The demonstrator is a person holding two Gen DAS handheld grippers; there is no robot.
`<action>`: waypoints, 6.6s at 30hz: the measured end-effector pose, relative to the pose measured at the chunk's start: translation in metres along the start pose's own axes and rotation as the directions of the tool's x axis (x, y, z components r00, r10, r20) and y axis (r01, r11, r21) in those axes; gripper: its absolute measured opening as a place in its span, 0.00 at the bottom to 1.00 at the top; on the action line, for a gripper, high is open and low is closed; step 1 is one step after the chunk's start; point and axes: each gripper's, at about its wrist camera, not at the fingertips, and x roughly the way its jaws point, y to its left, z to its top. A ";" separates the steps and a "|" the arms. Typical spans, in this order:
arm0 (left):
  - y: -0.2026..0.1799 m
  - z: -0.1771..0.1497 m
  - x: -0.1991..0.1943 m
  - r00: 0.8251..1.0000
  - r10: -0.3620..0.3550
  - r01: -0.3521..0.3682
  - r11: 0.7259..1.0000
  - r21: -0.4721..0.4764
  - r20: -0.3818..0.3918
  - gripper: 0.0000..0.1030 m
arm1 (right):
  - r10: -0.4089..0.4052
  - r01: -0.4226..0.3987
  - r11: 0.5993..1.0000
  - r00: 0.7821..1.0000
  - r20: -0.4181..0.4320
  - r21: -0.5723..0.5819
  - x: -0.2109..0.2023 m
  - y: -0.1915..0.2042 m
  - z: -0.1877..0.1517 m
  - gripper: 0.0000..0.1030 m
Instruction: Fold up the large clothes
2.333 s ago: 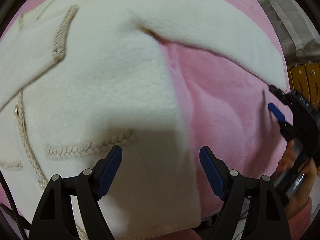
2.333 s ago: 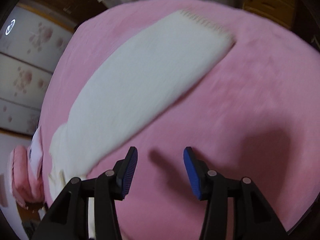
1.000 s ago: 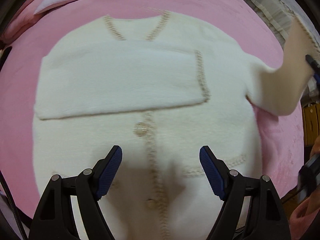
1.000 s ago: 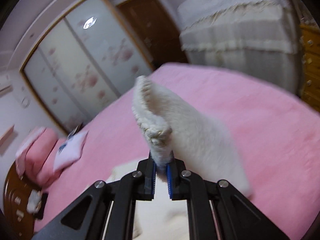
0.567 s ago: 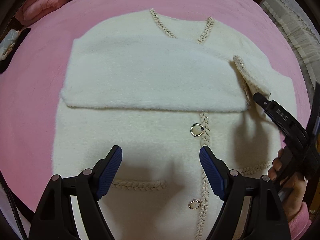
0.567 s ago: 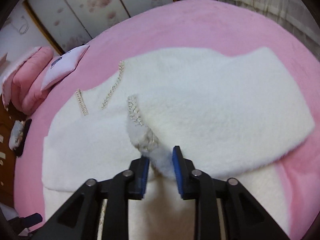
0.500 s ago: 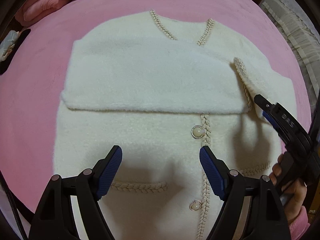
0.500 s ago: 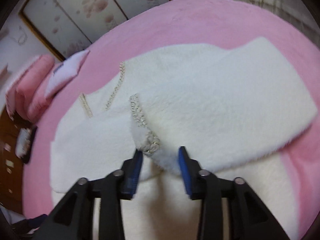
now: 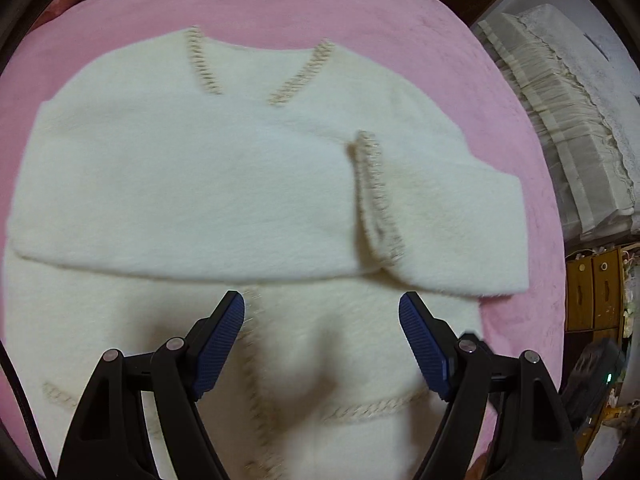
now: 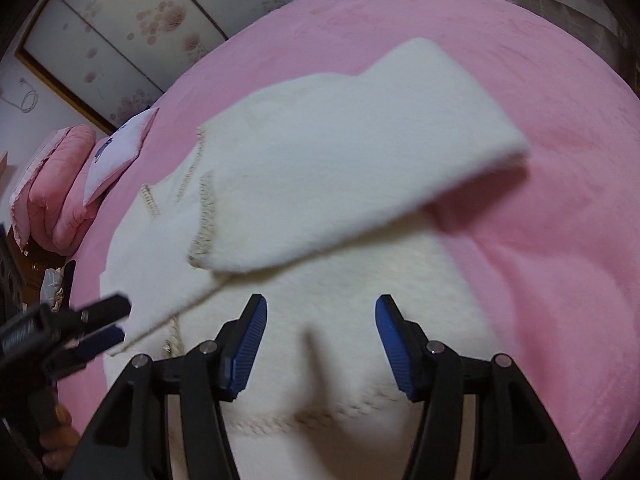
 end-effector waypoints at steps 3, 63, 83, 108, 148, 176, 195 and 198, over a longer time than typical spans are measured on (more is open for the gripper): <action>-0.017 0.006 0.022 1.000 -0.015 0.015 1.000 0.025 -0.021 0.72 | -0.012 0.013 1.000 1.000 -0.012 0.022 -0.002 -0.020 0.000 0.55; 0.056 0.019 0.031 0.915 0.393 -0.324 0.850 -0.416 0.092 0.15 | -0.031 0.077 0.911 0.992 0.118 -0.406 0.049 0.004 0.076 0.55; 0.060 0.047 0.038 0.808 0.575 -0.522 0.800 -0.297 0.129 0.17 | -0.155 0.121 0.829 0.988 -0.017 -0.546 0.062 0.016 0.061 0.17; 0.012 0.035 0.050 0.949 0.315 -0.310 0.915 -0.259 -0.020 0.10 | 0.351 -0.410 0.904 0.874 -0.335 -0.123 0.094 0.063 0.047 0.00; 0.075 0.119 0.061 0.769 0.638 -0.598 0.741 -0.307 0.043 0.43 | 0.025 -0.012 0.976 0.998 0.057 -0.217 0.135 0.024 0.191 0.00; 0.090 0.016 0.009 0.902 0.427 -0.407 0.892 -0.197 0.069 0.30 | -0.106 0.107 0.994 0.991 -0.080 0.009 0.045 0.026 0.042 0.00; 0.045 -0.142 -0.025 0.932 0.345 -0.358 0.924 -0.136 -0.107 0.50 | -0.114 0.035 0.943 0.968 -0.222 -0.332 0.003 0.094 -0.093 0.41; 0.036 -0.166 -0.031 0.930 0.344 -0.362 0.919 -0.156 -0.131 0.63 | -0.104 0.011 0.939 0.962 -0.254 -0.344 -0.014 0.086 -0.107 0.46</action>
